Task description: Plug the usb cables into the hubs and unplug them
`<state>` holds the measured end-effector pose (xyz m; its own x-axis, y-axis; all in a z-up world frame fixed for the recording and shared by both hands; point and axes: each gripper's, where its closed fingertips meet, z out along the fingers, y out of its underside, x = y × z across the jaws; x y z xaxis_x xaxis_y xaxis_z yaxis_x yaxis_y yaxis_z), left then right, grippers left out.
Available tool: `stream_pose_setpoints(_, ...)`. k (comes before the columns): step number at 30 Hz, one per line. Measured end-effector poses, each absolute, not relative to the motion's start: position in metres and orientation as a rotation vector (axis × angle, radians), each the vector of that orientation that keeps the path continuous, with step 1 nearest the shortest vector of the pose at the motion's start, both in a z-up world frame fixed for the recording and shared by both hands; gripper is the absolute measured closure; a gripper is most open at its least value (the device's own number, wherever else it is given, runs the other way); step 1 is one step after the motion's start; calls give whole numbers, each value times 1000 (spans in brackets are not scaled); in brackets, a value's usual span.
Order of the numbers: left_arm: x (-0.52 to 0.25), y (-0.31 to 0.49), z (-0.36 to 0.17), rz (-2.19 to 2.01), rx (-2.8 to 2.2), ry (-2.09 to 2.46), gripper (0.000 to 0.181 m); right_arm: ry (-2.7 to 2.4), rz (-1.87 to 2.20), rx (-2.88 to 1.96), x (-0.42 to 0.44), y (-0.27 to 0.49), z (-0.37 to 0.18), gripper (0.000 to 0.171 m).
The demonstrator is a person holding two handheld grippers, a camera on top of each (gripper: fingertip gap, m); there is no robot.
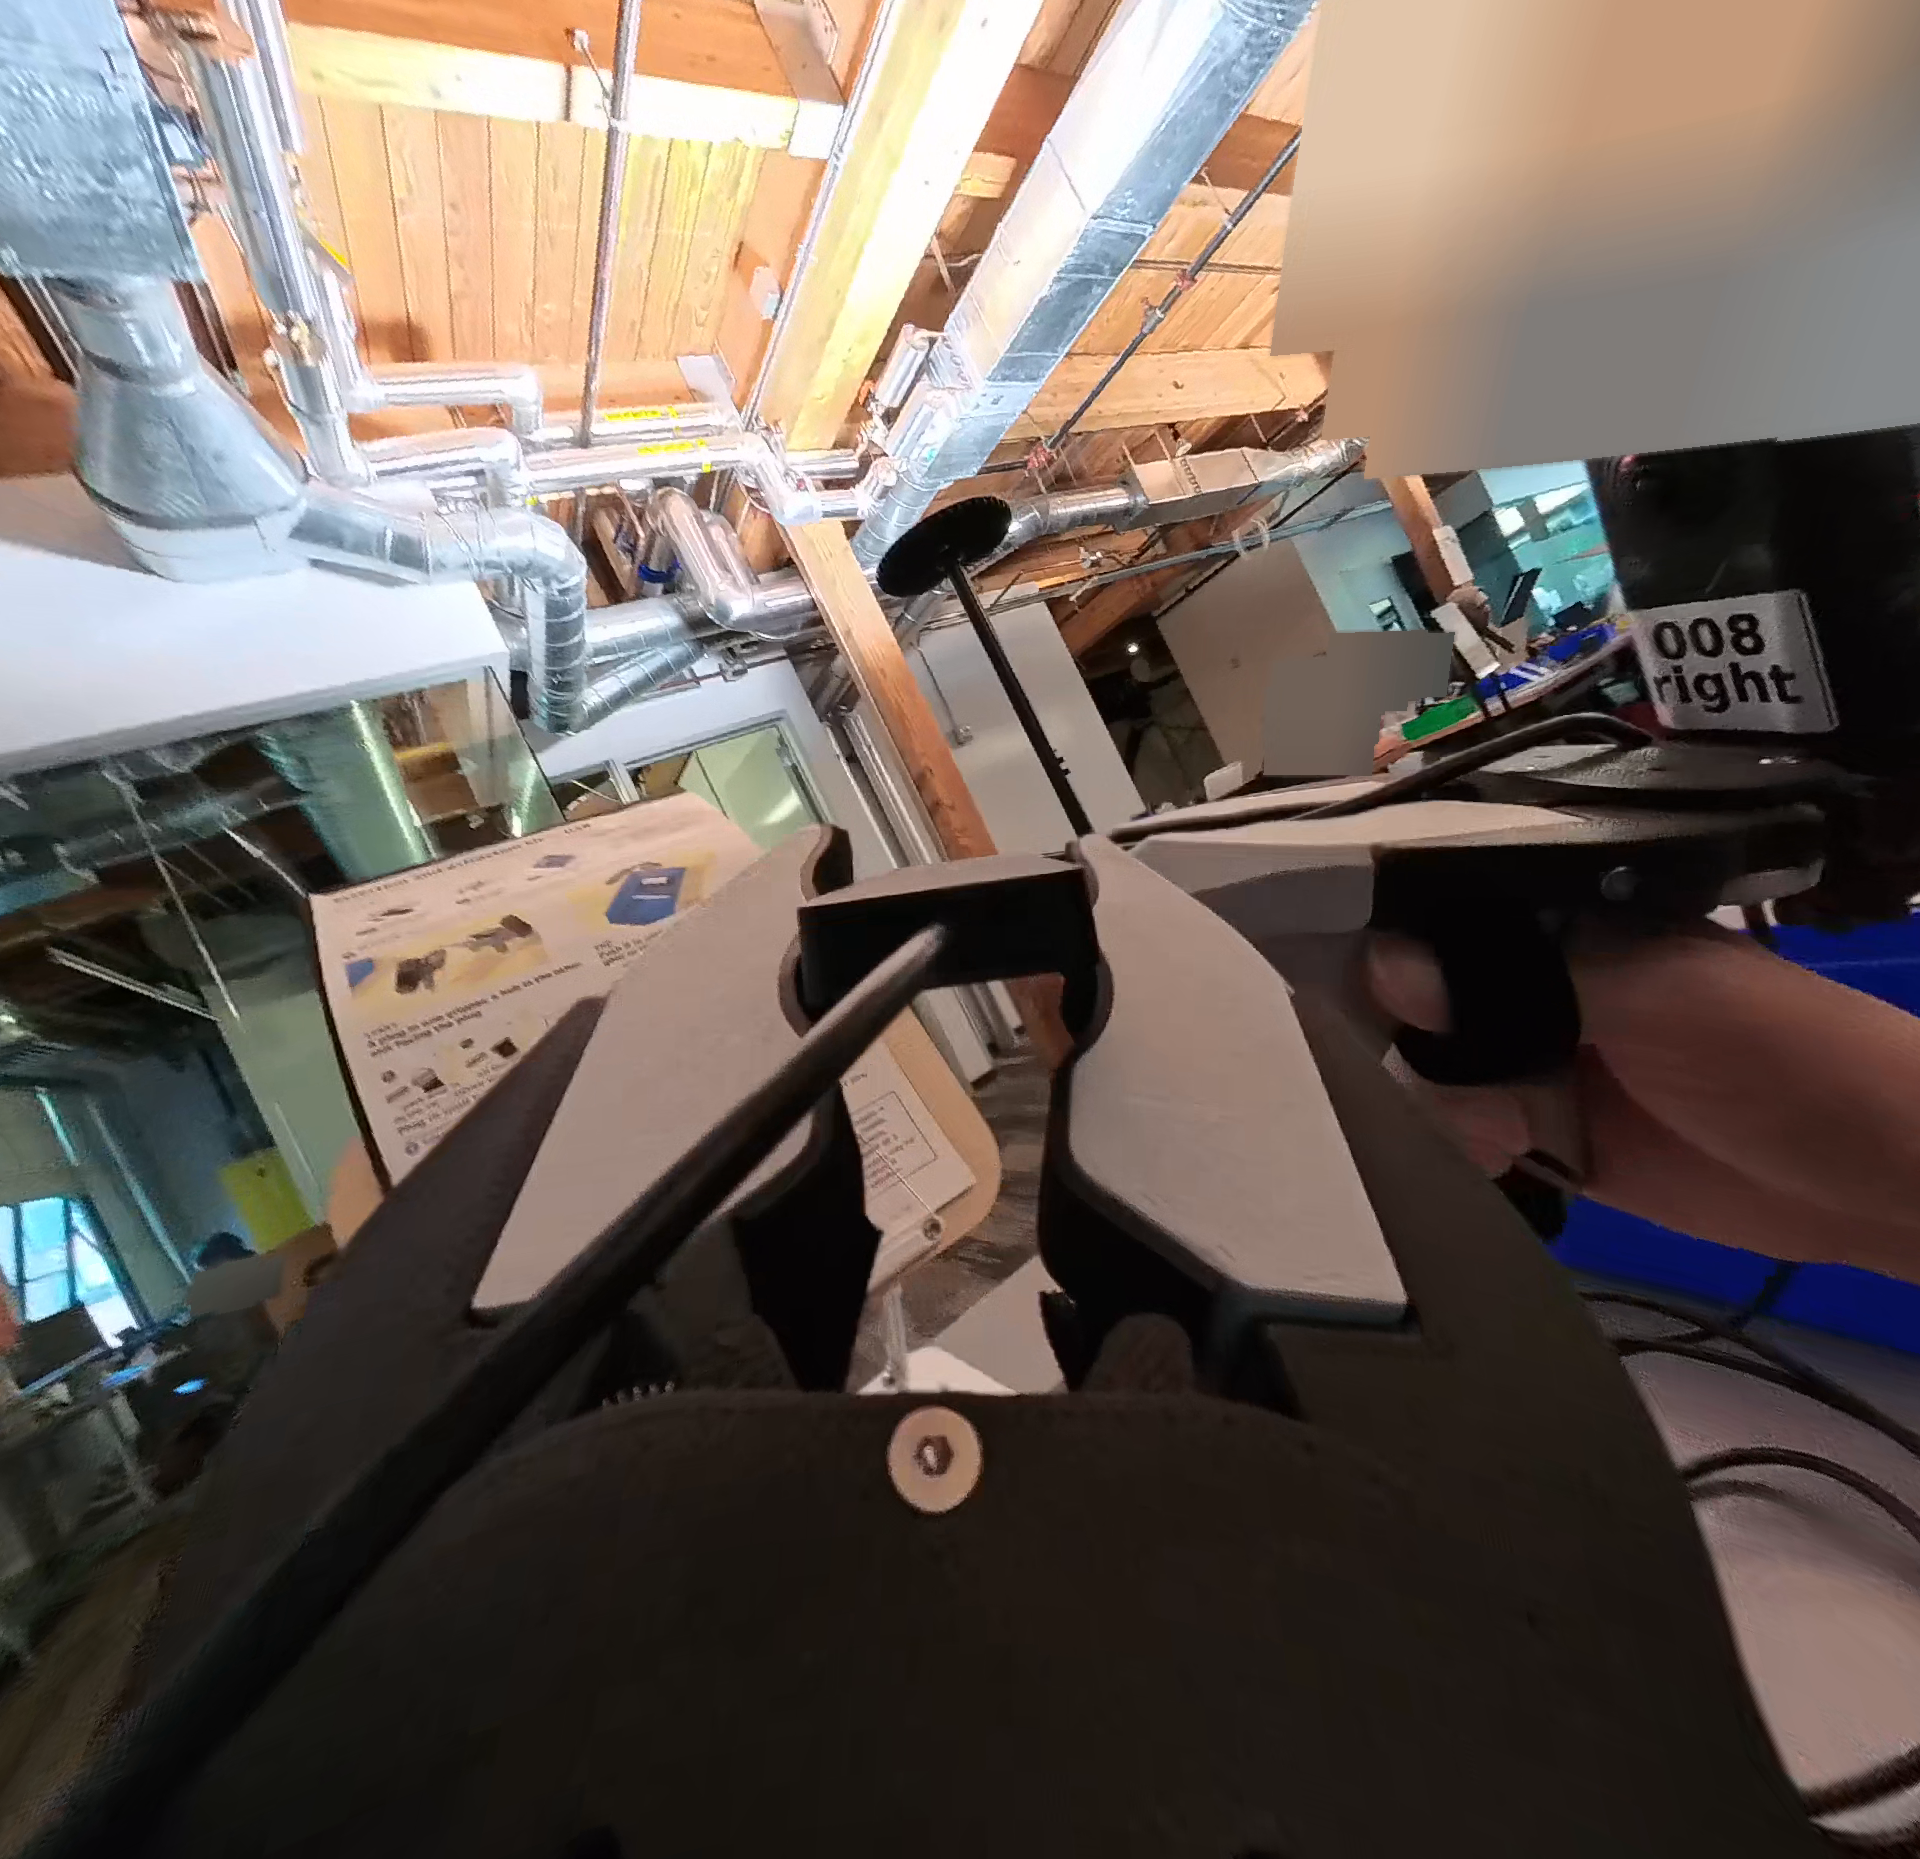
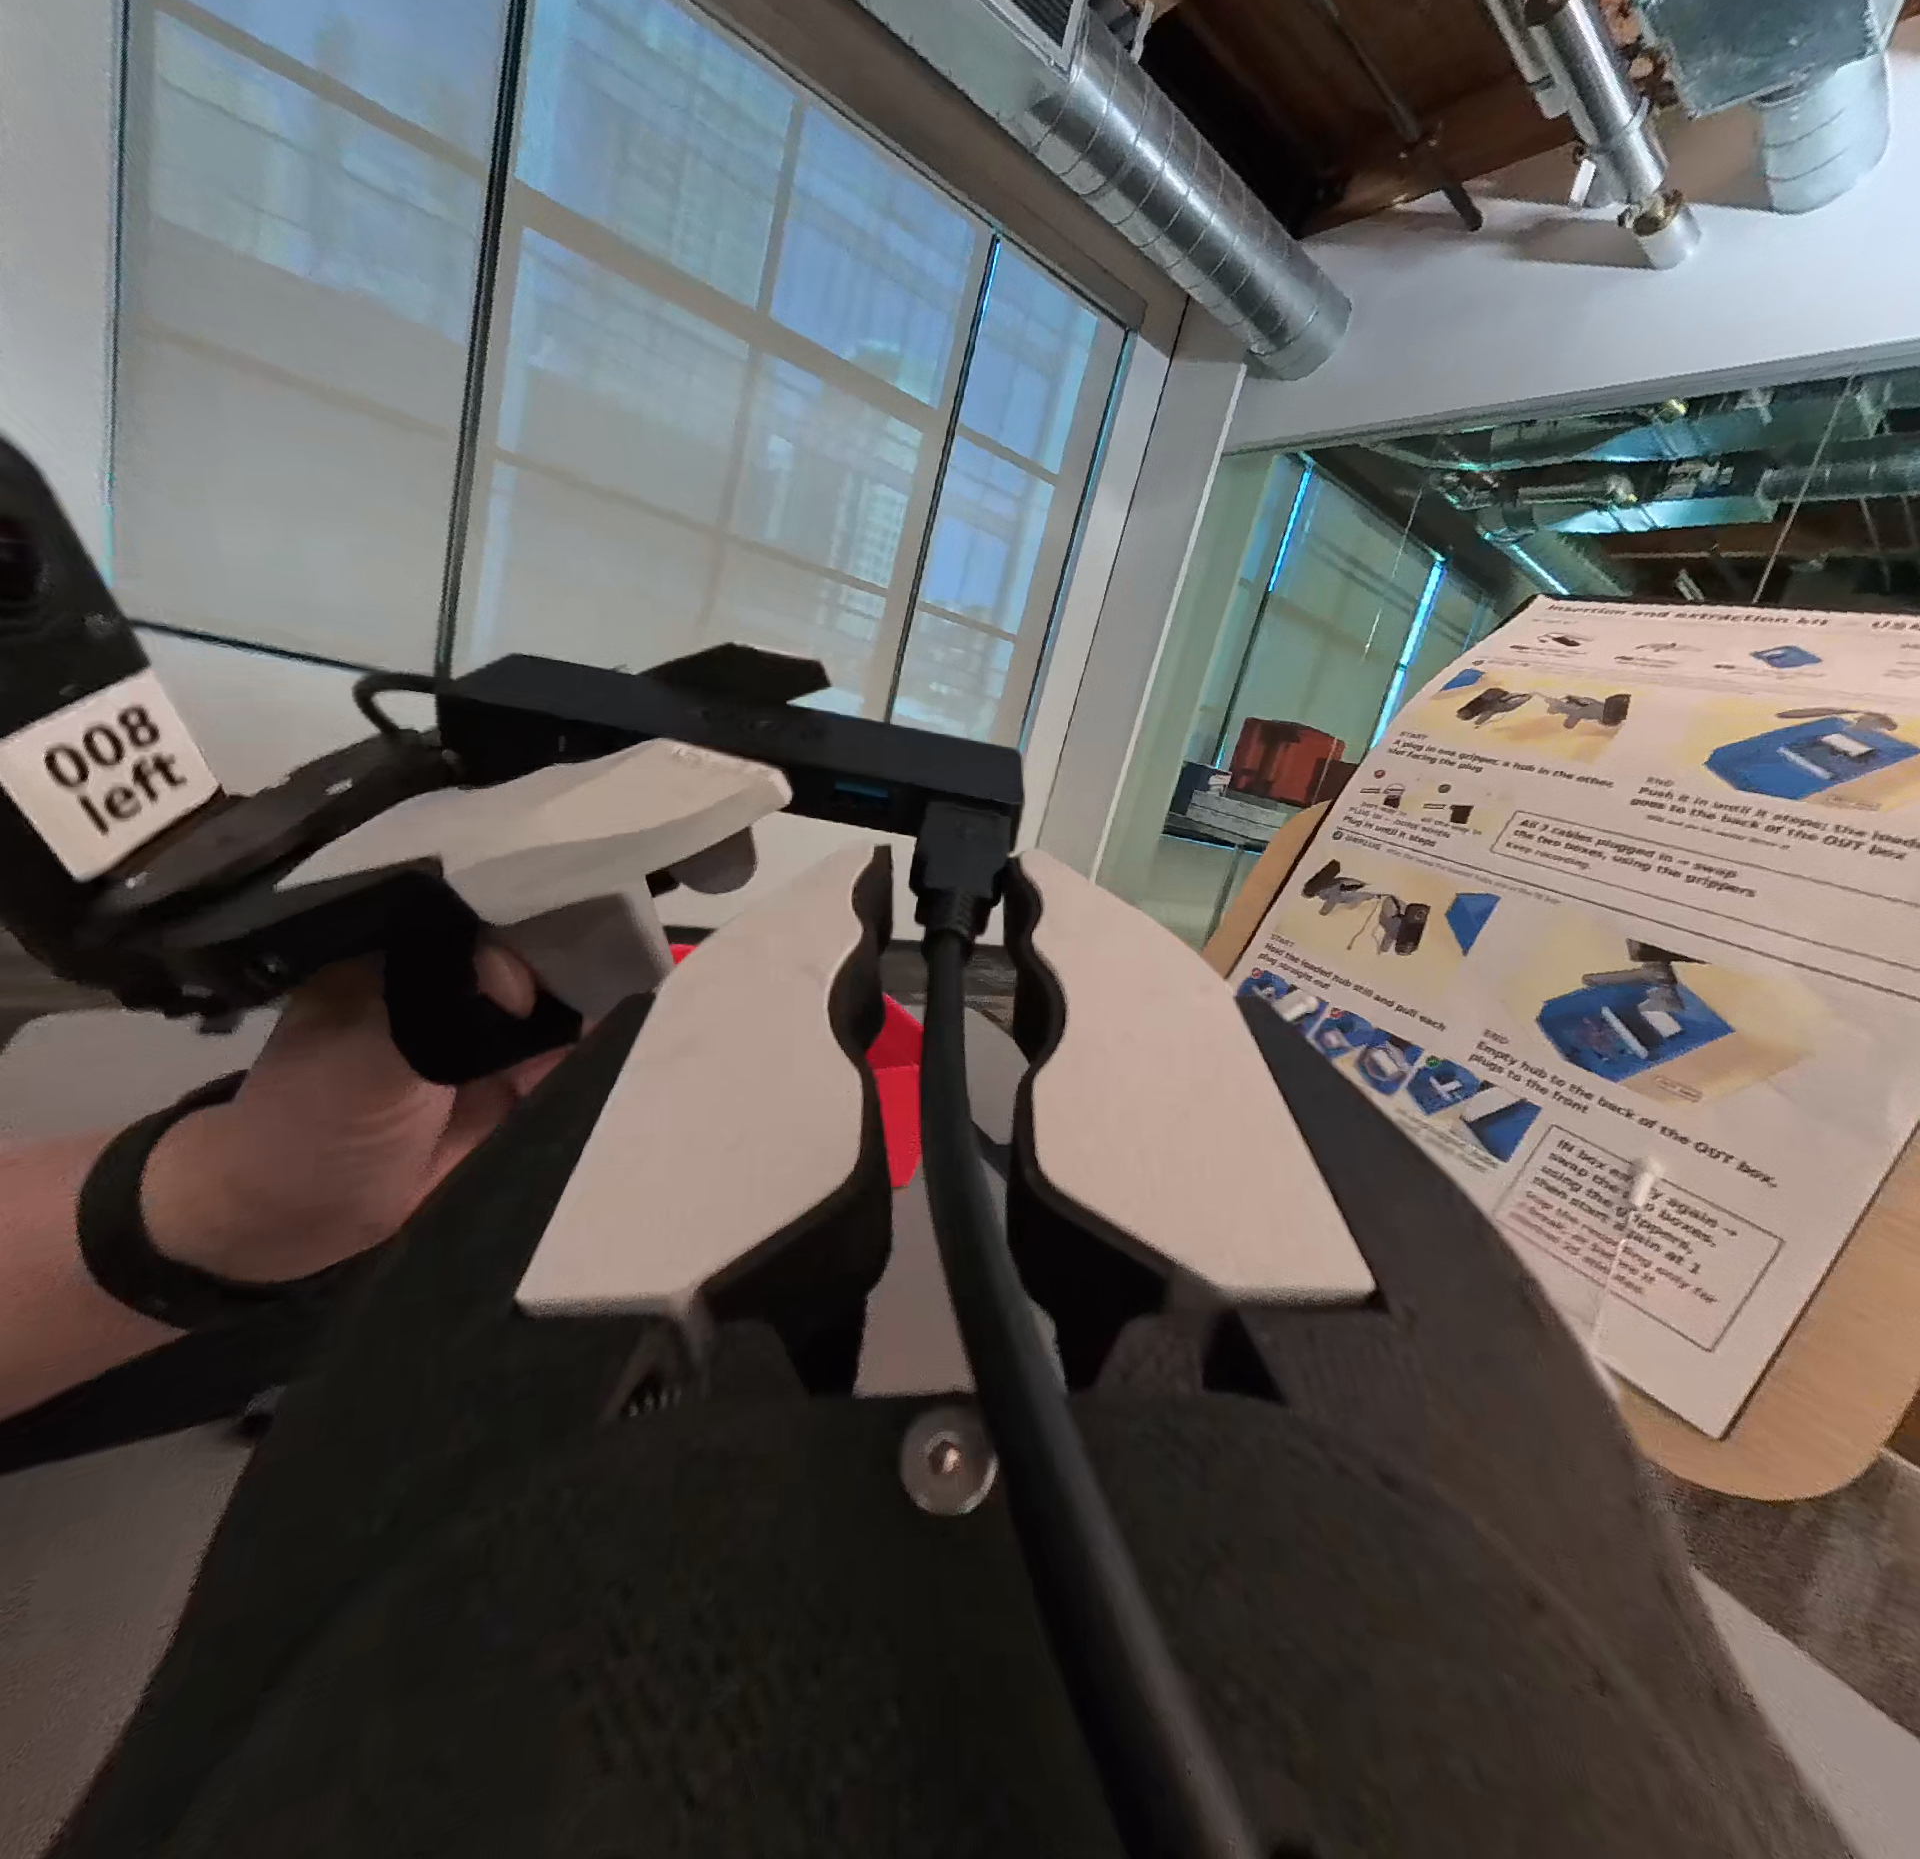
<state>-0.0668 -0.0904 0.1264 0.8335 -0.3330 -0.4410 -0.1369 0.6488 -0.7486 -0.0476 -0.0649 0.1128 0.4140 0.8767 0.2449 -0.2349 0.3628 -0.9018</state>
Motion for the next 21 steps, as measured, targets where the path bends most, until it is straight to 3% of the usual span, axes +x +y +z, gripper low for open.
stream_pose_setpoints(8, -60, -91, 122, -124, -871, 605, 141, -789, 891, -907, -38, -67, 120, 155)
stream_pose_setpoints(13, -50, -68, 100, -426, -1125, 537, 133, -791, 642, -797, -23, -63, 128, 154)
stream_pose_setpoints(15, -29, -57, 71, -677, -1316, 562, 117, -800, 525, -770, -14, -59, 132, 154)
stream_pose_setpoints(16, -13, -58, 51, -821, -1415, 628, 121, -808, 479, -762, -10, -55, 134, 154)
stream_pose_setpoints(19, 27, -102, 14, -1275, -1495, 1005, 166, -854, 372, -755, 1, -42, 133, 154)
stream_pose_setpoints(21, 35, -119, 12, -1316, -1429, 1135, 171, -924, 353, -747, 3, -35, 126, 154)
